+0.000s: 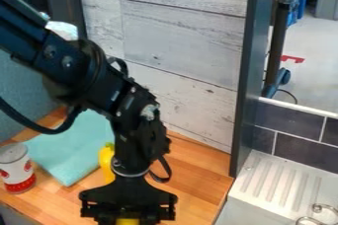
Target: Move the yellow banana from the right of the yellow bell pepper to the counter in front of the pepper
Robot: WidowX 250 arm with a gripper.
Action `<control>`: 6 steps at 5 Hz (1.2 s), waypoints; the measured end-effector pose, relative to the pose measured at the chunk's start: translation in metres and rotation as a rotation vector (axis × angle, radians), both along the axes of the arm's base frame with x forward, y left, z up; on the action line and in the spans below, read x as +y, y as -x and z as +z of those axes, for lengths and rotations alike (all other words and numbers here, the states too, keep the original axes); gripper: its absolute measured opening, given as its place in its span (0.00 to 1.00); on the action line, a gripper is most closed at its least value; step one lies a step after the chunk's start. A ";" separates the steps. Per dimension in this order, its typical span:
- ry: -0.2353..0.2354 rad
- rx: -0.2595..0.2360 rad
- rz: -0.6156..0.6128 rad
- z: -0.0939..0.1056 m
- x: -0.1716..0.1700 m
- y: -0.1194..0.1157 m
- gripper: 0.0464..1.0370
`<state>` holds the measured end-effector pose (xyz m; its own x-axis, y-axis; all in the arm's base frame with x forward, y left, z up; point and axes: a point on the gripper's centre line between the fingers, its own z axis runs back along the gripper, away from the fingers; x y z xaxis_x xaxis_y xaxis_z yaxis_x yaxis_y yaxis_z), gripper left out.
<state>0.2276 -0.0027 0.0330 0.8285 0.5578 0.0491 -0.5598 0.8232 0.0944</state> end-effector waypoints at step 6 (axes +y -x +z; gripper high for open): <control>0.046 -0.022 0.085 -0.034 0.039 -0.008 0.63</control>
